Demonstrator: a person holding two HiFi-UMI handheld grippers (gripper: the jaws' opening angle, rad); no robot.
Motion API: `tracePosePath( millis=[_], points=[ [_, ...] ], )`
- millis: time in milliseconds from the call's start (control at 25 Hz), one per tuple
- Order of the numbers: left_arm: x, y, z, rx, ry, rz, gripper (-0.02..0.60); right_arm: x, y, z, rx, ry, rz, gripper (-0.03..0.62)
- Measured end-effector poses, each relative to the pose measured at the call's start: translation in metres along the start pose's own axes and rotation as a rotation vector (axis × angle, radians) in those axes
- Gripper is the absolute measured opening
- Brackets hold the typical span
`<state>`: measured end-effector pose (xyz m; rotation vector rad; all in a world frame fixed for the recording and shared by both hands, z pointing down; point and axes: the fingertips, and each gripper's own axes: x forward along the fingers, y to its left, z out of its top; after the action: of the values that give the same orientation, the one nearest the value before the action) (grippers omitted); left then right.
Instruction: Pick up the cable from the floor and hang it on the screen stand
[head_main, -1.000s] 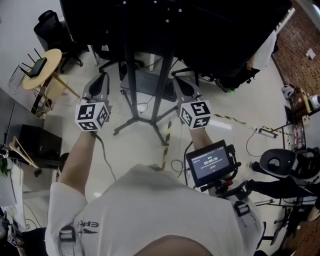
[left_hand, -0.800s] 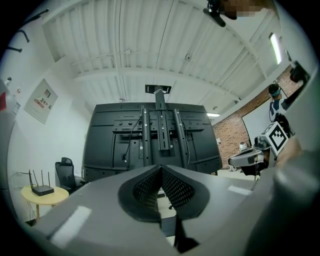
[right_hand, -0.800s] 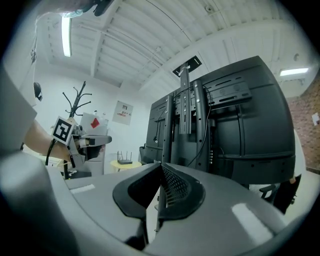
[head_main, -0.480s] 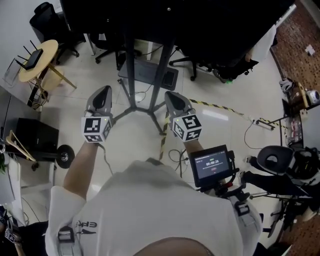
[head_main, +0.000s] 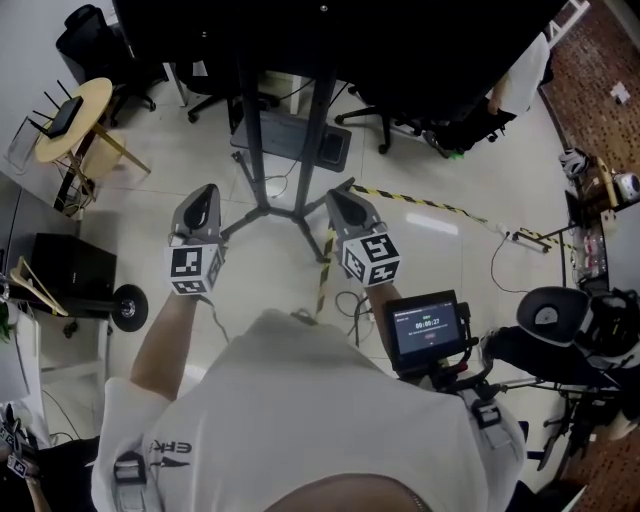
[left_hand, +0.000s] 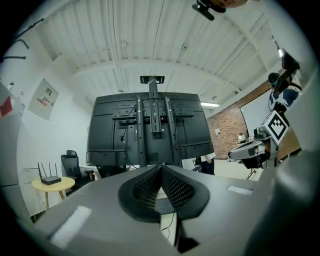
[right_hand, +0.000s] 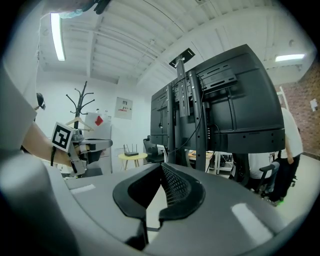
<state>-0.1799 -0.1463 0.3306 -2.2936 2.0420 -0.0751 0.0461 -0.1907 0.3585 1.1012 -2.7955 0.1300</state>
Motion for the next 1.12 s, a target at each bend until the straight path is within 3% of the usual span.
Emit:
tracePosePath(
  millis=[600,1120],
  points=[
    [-0.009,-0.005,-0.015,-0.007,0.048,-0.013,0.002,-0.002,0.011,-0.003,0.001,0.020,0.014,0.012],
    [-0.004,-0.005,-0.012,-0.009,0.038,-0.012,0.003,0.001,0.008,0.001,-0.008,0.020,0.007,0.012]
  ],
)
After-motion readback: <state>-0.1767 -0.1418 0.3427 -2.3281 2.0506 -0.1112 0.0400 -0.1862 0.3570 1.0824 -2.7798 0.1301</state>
